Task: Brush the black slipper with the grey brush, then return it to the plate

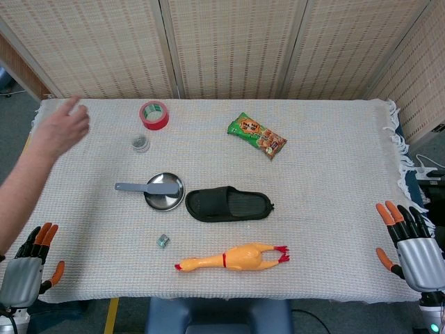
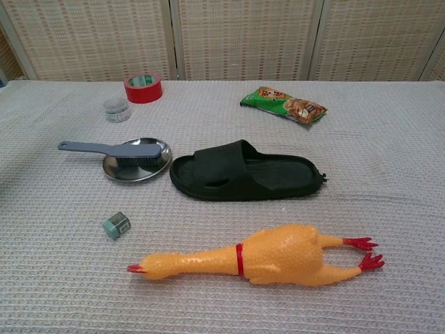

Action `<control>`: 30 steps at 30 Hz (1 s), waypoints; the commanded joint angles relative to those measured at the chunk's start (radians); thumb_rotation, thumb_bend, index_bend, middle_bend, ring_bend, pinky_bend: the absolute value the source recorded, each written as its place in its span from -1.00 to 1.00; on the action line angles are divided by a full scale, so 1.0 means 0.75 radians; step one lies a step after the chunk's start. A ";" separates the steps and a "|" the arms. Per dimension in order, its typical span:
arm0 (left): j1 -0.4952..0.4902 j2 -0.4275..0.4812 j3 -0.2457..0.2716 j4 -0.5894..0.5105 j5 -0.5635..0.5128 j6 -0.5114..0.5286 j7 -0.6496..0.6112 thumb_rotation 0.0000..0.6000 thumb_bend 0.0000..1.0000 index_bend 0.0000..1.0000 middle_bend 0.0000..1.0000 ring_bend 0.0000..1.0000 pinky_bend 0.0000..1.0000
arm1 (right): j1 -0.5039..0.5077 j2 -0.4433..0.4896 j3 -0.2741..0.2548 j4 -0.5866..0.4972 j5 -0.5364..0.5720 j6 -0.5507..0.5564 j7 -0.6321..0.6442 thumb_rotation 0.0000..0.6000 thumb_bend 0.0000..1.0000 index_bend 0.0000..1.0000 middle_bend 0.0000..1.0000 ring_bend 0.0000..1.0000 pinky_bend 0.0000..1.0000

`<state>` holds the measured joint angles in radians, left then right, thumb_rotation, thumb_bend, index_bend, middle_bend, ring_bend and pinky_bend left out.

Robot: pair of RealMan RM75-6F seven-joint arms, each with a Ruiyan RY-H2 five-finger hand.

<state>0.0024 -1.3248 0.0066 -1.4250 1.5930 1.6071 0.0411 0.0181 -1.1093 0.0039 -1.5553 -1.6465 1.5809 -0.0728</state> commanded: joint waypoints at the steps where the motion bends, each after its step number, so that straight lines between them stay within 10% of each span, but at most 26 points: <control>1: -0.009 -0.016 -0.005 0.010 0.018 0.009 0.012 1.00 -0.16 -1.00 -1.00 -0.99 -0.49 | 0.001 0.002 0.000 -0.005 0.003 -0.003 0.001 1.00 -0.57 -1.00 -1.00 -1.00 -1.00; 10: -0.226 -0.041 -0.107 -0.103 -0.009 -0.253 0.139 1.00 -0.16 -1.00 -0.93 0.13 0.79 | 0.010 -0.009 0.006 -0.003 0.016 -0.023 -0.015 1.00 -0.57 -1.00 -1.00 -1.00 -1.00; 17: -0.460 -0.109 -0.254 -0.176 -0.281 -0.604 0.358 1.00 -0.16 -1.00 -0.89 0.35 0.97 | 0.022 -0.021 0.017 0.005 0.047 -0.055 -0.029 1.00 -0.57 -1.00 -1.00 -1.00 -1.00; 30: -0.746 -0.412 -0.372 0.045 -0.486 -0.708 0.706 1.00 -0.17 -0.82 -0.71 0.65 1.00 | 0.046 -0.017 0.038 0.016 0.140 -0.139 -0.024 1.00 -0.57 -1.00 -1.00 -1.00 -1.00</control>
<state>-0.5315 -1.6054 -0.2640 -1.4181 1.2469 1.0830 0.5388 0.0517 -1.1231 0.0320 -1.5433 -1.5423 1.4779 -0.0914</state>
